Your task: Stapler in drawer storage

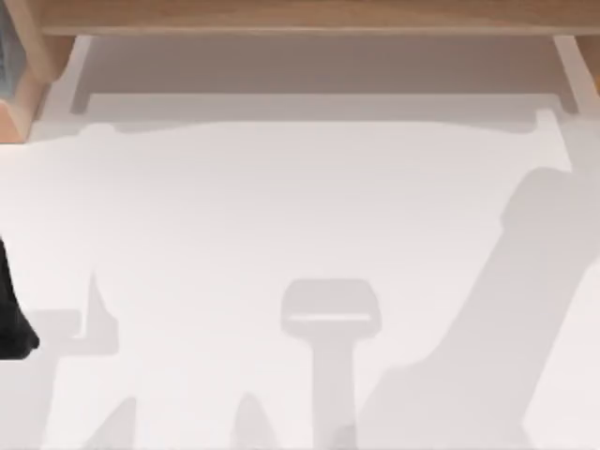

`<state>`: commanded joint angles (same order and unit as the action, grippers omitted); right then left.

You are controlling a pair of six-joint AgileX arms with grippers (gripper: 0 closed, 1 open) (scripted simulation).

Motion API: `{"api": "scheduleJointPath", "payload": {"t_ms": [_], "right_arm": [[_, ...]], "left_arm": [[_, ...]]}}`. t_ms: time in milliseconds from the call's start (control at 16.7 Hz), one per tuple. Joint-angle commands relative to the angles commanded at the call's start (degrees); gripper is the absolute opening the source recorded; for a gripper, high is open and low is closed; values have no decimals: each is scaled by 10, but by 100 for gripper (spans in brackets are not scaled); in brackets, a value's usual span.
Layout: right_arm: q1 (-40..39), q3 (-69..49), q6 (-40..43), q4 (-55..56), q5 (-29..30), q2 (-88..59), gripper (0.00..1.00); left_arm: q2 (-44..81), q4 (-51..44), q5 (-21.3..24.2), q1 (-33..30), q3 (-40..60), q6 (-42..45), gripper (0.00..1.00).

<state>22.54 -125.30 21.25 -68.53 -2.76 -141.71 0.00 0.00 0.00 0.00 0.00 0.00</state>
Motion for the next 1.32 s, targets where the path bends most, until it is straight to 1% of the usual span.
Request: {"api": "scheduleJointPath", "payload": {"t_ms": [120, 900, 960, 1320], "right_arm": [[0, 0, 0, 0, 0, 0, 0], [0, 0, 0, 0, 0, 0, 98], [0, 0, 0, 0, 0, 0, 100], [0, 0, 0, 0, 0, 0, 100]], "left_arm": [[0, 0, 0, 0, 0, 0, 100], [0, 0, 0, 0, 0, 0, 100], [0, 0, 0, 0, 0, 0, 100], [0, 0, 0, 0, 0, 0, 100]]}}
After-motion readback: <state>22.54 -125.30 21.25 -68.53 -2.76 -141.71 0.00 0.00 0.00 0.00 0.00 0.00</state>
